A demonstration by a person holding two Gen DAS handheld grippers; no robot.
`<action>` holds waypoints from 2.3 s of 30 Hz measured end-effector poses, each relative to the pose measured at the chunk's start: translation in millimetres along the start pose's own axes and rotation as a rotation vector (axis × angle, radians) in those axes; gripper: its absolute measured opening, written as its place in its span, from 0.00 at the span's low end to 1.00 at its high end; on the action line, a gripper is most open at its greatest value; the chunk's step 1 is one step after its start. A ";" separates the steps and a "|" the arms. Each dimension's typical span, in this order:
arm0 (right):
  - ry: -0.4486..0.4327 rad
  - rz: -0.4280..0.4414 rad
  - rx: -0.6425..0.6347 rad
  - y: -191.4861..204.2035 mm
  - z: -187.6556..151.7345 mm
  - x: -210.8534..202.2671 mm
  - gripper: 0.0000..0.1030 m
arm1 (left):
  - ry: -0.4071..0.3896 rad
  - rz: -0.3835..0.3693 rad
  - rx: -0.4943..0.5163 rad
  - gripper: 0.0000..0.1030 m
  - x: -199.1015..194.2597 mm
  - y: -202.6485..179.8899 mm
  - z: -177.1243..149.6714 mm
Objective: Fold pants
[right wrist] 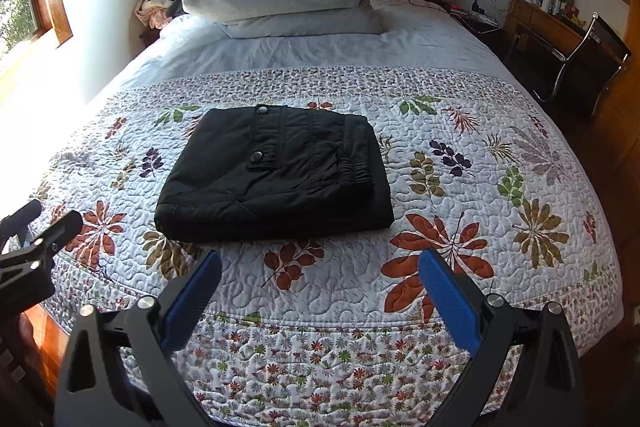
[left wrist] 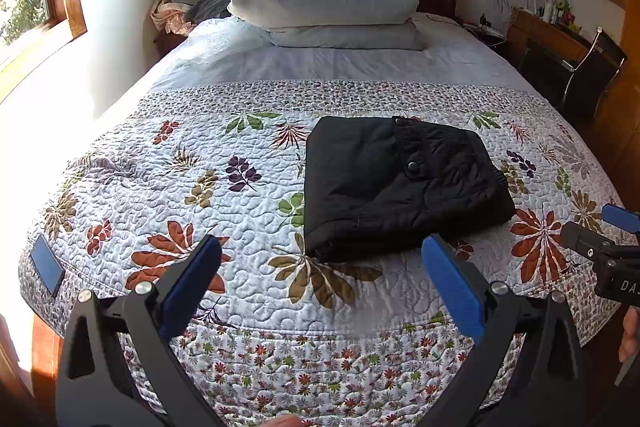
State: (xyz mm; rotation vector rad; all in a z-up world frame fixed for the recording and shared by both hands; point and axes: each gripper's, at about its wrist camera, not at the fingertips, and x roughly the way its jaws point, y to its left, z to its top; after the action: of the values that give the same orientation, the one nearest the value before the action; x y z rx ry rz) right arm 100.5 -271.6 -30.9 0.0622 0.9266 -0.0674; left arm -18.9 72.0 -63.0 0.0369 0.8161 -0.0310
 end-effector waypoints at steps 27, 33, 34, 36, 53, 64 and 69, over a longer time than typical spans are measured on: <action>0.044 0.002 -0.003 1.0 -6.1 11.7 0.97 | 0.035 0.014 -0.013 0.97 15.6 8.7 -7.9; 0.044 0.003 -0.003 0.2 -6.8 12.4 0.97 | 0.035 0.012 -0.005 0.97 15.9 5.7 -7.8; 0.044 0.003 -0.003 0.2 -6.8 12.4 0.97 | 0.035 0.012 -0.005 0.97 15.9 5.4 -7.8; 0.044 0.003 -0.001 0.4 -7.3 12.8 0.97 | 0.034 0.011 -0.004 0.97 15.8 5.1 -7.8; 0.044 0.004 -0.003 0.9 -7.5 14.0 0.97 | 0.036 -0.011 -0.018 0.97 17.8 7.3 -7.0; 0.045 0.000 -0.004 1.0 -6.9 14.9 0.97 | 0.026 -0.039 -0.008 0.97 16.4 5.4 -4.4; 0.045 0.002 -0.006 0.6 -6.9 14.3 0.97 | 0.026 -0.037 -0.007 0.97 16.3 5.4 -4.3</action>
State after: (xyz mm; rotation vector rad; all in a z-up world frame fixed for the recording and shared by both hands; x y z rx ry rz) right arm 103.6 -271.0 -46.5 0.0591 0.9713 -0.0617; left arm -10.5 77.4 -77.7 0.0158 0.8432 -0.0630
